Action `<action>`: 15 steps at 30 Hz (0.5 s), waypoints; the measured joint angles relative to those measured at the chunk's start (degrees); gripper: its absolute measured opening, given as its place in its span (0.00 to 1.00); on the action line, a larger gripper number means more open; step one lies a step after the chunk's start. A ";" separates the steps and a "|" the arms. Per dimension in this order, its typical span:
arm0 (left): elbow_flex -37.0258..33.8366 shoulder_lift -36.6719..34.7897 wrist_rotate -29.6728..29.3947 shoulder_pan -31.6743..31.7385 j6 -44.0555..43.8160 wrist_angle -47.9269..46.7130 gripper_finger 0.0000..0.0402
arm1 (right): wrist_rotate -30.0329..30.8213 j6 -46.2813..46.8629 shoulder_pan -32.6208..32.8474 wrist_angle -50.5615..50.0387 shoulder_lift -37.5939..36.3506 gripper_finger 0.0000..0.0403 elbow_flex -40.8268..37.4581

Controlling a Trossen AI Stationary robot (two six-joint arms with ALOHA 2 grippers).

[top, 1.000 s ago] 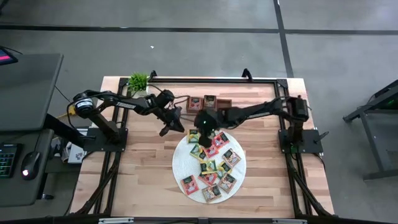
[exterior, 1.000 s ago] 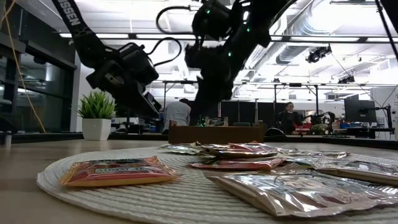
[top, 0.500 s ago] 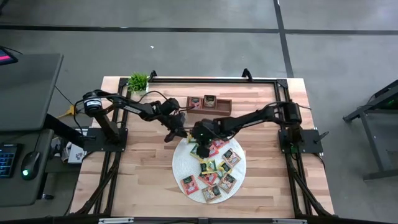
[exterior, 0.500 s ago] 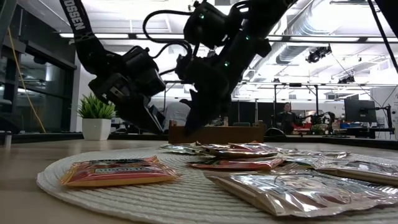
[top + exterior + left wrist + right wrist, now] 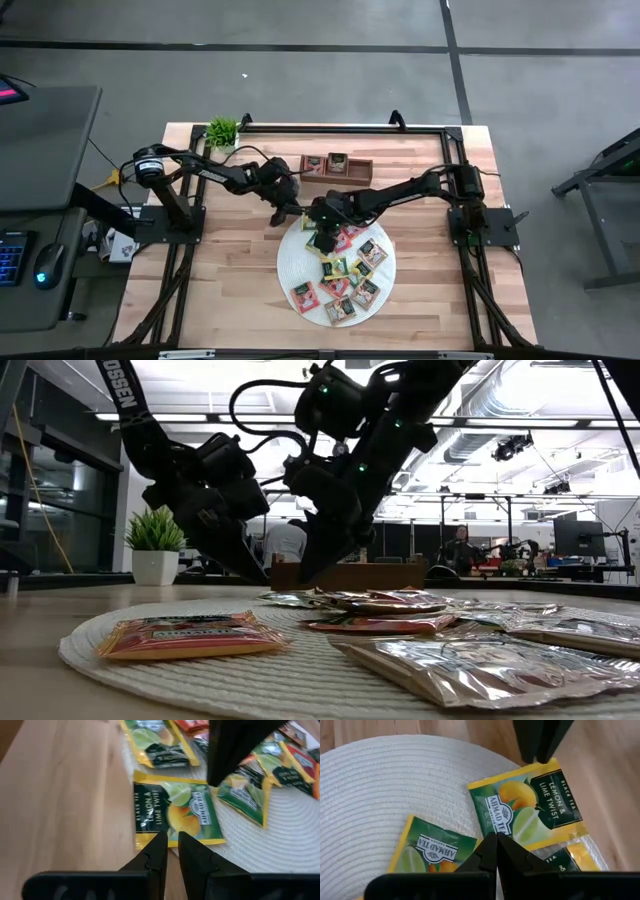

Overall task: Pick & Place Tea
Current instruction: Put the yellow tea bag into the right section of the wooden organizer

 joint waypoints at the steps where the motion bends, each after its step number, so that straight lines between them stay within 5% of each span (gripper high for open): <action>1: 0.00 0.00 -0.50 0.00 -0.46 0.01 0.11 | -0.02 -0.01 0.00 -0.01 0.00 0.00 0.00; 10: 0.00 -0.02 -2.61 0.00 4.44 -0.04 0.11 | -0.07 -0.03 0.00 -0.11 0.00 0.00 0.00; 15: 0.00 -0.02 -2.73 0.02 -3.32 -0.28 0.11 | -0.07 -0.05 0.00 -0.95 0.00 0.00 0.00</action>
